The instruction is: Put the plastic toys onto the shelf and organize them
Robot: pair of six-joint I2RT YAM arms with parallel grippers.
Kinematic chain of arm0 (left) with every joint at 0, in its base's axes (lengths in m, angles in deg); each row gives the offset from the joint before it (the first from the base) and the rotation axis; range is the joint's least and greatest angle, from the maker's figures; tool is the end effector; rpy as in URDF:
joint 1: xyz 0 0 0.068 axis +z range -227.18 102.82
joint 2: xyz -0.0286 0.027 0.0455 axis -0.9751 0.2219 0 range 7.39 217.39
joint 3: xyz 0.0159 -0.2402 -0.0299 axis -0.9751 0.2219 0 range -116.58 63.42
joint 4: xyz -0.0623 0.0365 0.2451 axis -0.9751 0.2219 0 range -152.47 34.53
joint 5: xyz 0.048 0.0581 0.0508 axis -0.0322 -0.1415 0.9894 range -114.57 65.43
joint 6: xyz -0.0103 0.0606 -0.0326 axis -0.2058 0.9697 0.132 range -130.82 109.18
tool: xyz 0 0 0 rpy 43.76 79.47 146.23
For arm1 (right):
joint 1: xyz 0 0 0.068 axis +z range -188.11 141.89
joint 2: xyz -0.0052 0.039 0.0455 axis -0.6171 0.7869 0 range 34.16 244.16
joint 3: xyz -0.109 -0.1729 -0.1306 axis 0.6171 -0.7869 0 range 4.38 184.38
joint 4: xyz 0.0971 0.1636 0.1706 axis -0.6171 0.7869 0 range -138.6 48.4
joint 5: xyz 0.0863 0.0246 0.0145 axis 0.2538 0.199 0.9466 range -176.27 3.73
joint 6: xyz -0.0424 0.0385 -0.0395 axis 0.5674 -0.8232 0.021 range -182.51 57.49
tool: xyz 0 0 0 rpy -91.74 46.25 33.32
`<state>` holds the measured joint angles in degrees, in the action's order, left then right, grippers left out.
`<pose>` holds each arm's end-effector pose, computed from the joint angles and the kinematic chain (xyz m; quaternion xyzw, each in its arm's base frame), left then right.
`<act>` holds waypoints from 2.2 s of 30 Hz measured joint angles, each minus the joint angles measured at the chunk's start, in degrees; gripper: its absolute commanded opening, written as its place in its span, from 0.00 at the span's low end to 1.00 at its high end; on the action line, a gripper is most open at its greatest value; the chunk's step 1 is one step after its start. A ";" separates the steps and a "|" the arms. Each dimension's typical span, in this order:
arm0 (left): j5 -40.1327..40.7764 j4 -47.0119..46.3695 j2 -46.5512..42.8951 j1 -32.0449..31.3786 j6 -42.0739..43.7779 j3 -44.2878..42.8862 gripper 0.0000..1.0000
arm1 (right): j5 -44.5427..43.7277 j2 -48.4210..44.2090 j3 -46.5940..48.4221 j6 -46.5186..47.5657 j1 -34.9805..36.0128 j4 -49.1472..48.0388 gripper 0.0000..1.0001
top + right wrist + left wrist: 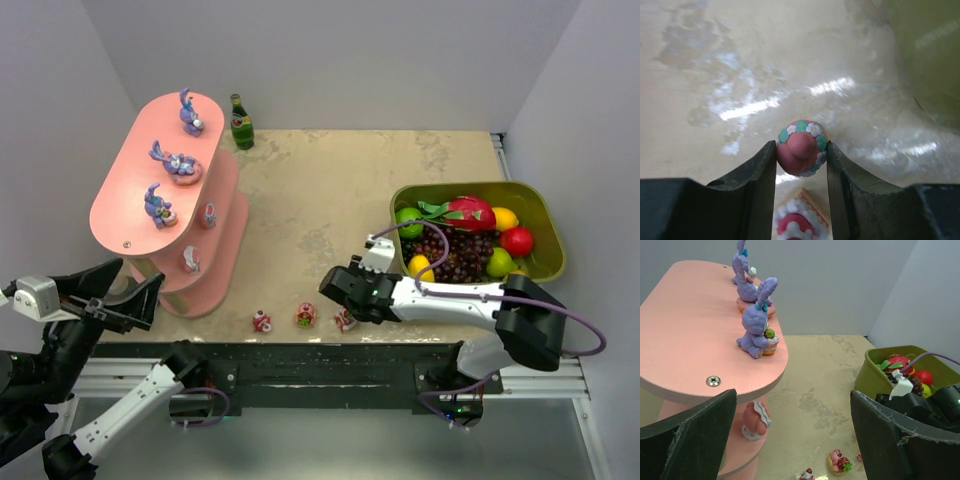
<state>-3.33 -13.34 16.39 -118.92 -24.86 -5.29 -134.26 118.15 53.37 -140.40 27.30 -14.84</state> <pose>0.0012 0.0264 0.4095 0.0126 0.6436 -0.2496 0.7234 0.1489 0.2245 0.1528 0.1722 0.8845 0.0340 0.4323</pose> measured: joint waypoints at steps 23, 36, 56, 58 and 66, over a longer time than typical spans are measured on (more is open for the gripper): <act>-4.59 1.55 1.38 0.00 -0.07 -4.00 1.00 | 56.65 24.22 26.32 83.14 -15.93 -30.80 0.00; -7.52 -1.16 2.25 0.00 1.84 -3.91 1.00 | 63.95 30.18 34.42 99.16 -15.65 -17.99 0.08; -6.49 -1.09 2.25 0.00 1.84 -3.82 1.00 | 59.60 30.25 33.46 100.52 -15.61 -18.27 0.64; -6.47 -1.09 2.25 0.00 1.81 -3.85 1.00 | 59.14 29.03 31.76 99.67 -15.61 -19.37 0.69; -6.32 -0.15 2.25 0.00 1.57 -5.88 1.00 | 54.34 20.55 27.15 95.01 -15.61 -26.01 0.76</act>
<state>-9.65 -13.50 18.64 -118.92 -23.29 -11.17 -79.92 138.69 80.52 -45.39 11.69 -40.85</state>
